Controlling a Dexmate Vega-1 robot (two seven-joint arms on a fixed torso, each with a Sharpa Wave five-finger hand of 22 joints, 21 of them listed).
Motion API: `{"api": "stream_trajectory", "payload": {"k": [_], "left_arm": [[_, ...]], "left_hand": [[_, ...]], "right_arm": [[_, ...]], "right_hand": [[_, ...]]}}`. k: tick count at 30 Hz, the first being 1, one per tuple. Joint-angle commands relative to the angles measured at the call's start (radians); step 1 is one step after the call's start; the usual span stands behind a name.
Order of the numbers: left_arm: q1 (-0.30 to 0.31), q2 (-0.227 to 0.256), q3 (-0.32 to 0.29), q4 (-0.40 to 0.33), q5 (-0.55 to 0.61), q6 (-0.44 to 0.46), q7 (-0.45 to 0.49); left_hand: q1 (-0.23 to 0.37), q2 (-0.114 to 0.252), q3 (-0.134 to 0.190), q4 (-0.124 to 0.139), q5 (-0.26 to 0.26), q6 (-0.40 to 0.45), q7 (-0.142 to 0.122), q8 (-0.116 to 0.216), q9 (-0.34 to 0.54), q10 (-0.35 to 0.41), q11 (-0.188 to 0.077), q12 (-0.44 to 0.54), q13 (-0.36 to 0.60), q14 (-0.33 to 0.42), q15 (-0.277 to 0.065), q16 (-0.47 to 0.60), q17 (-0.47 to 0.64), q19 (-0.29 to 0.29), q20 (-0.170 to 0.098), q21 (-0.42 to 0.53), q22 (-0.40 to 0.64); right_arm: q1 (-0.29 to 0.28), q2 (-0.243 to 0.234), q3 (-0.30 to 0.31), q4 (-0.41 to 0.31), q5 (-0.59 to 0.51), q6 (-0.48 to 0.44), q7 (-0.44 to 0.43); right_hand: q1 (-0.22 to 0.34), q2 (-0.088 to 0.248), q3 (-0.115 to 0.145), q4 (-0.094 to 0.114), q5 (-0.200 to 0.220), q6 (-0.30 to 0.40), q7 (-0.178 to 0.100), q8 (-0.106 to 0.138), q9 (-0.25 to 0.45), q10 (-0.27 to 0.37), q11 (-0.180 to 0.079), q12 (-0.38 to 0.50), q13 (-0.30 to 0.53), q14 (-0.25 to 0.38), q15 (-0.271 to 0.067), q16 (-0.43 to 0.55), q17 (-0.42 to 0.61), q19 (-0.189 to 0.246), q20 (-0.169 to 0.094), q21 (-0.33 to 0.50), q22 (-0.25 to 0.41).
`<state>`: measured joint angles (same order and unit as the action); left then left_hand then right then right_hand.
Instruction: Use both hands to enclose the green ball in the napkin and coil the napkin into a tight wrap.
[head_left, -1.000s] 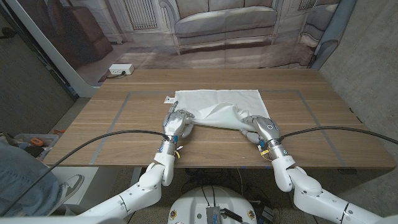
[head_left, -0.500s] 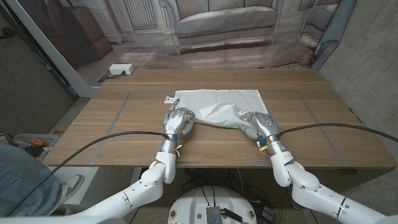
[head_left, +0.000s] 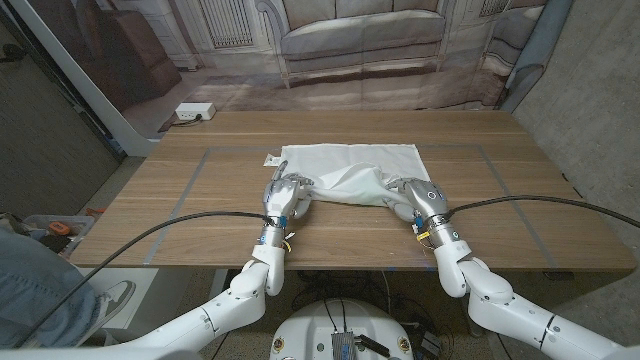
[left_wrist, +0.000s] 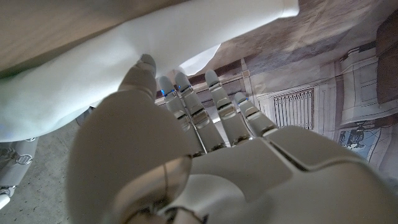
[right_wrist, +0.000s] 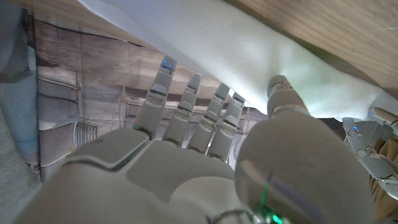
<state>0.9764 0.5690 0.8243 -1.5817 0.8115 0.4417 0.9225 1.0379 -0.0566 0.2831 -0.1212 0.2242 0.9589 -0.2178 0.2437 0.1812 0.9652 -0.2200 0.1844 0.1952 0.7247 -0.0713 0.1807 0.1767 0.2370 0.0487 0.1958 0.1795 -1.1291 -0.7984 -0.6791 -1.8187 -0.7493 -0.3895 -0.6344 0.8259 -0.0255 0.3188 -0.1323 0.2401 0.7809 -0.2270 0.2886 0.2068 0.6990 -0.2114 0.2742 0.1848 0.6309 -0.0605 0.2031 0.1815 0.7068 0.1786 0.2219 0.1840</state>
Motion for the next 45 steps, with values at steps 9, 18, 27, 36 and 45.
{"api": "stream_trajectory", "payload": {"k": [9, 18, 27, 36, 45], "left_arm": [[-0.023, -0.02, 0.011, 0.037, -0.033, -0.023, 0.044], [-0.004, -0.01, -0.022, -0.028, -0.089, -0.038, 0.014], [0.026, 0.0, -0.093, -0.144, -0.193, -0.052, -0.07], [-0.001, -0.001, -0.121, -0.207, -0.22, -0.025, -0.162], [-0.063, -0.005, -0.11, -0.231, -0.216, 0.029, -0.282]], "left_hand": [[0.029, 0.063, 0.056, 0.006, -0.015, 0.158, 0.016, 0.045, 0.008, 0.127, -0.003, 0.032, 0.006, 0.078, -0.132, 0.016, 0.001, 0.056, -0.052, 0.013, -0.002], [0.035, 0.088, 0.096, 0.007, -0.032, 0.244, 0.03, 0.061, 0.0, 0.211, -0.004, 0.036, 0.005, 0.155, -0.131, 0.016, 0.0, 0.095, -0.068, 0.014, -0.003], [0.046, 0.096, 0.123, 0.001, -0.034, 0.256, 0.051, 0.058, 0.0, 0.228, -0.003, 0.04, 0.016, 0.204, -0.134, 0.016, 0.0, 0.111, -0.073, 0.013, -0.003], [0.045, 0.096, 0.137, 0.001, -0.036, 0.255, 0.065, 0.054, 0.001, 0.239, -0.002, 0.048, 0.029, 0.232, -0.132, 0.016, 0.001, 0.116, -0.072, 0.011, -0.003], [0.041, 0.092, 0.145, 0.002, -0.039, 0.257, 0.071, 0.051, 0.002, 0.247, -0.001, 0.05, 0.037, 0.25, -0.128, 0.016, 0.001, 0.122, -0.072, 0.01, -0.003]], "right_arm": [[-0.007, 0.003, 0.018, 0.005, 0.027, 0.027, -0.036], [0.004, 0.01, 0.026, 0.009, 0.041, 0.045, -0.039], [0.012, 0.012, 0.04, -0.015, 0.058, 0.047, -0.019], [0.028, 0.021, 0.052, -0.04, 0.077, 0.021, 0.03], [0.056, 0.031, 0.075, -0.058, 0.129, 0.006, 0.091]], "right_hand": [[0.036, 0.027, 0.019, -0.008, 0.001, 0.142, 0.002, 0.034, 0.001, 0.105, -0.006, 0.007, 0.007, 0.081, -0.063, 0.005, -0.001, 0.016, -0.013, -0.007, 0.002], [0.05, 0.057, 0.024, -0.004, -0.012, 0.265, 0.002, 0.066, 0.002, 0.187, -0.008, 0.0, 0.006, 0.15, -0.08, 0.006, -0.001, 0.023, -0.021, -0.01, 0.003], [0.05, 0.061, 0.025, -0.002, -0.014, 0.273, 0.002, 0.068, 0.002, 0.193, -0.008, -0.001, 0.006, 0.159, -0.081, 0.007, 0.0, 0.019, -0.023, -0.012, 0.003], [0.049, 0.062, 0.024, -0.002, -0.017, 0.283, 0.002, 0.07, 0.001, 0.197, -0.008, -0.005, 0.006, 0.162, -0.084, 0.005, 0.0, 0.004, -0.018, -0.018, 0.003], [0.05, 0.061, 0.023, -0.004, -0.021, 0.294, 0.001, 0.07, 0.0, 0.199, -0.008, -0.012, 0.005, 0.164, -0.087, 0.001, 0.0, -0.03, -0.016, -0.029, 0.004]]}}
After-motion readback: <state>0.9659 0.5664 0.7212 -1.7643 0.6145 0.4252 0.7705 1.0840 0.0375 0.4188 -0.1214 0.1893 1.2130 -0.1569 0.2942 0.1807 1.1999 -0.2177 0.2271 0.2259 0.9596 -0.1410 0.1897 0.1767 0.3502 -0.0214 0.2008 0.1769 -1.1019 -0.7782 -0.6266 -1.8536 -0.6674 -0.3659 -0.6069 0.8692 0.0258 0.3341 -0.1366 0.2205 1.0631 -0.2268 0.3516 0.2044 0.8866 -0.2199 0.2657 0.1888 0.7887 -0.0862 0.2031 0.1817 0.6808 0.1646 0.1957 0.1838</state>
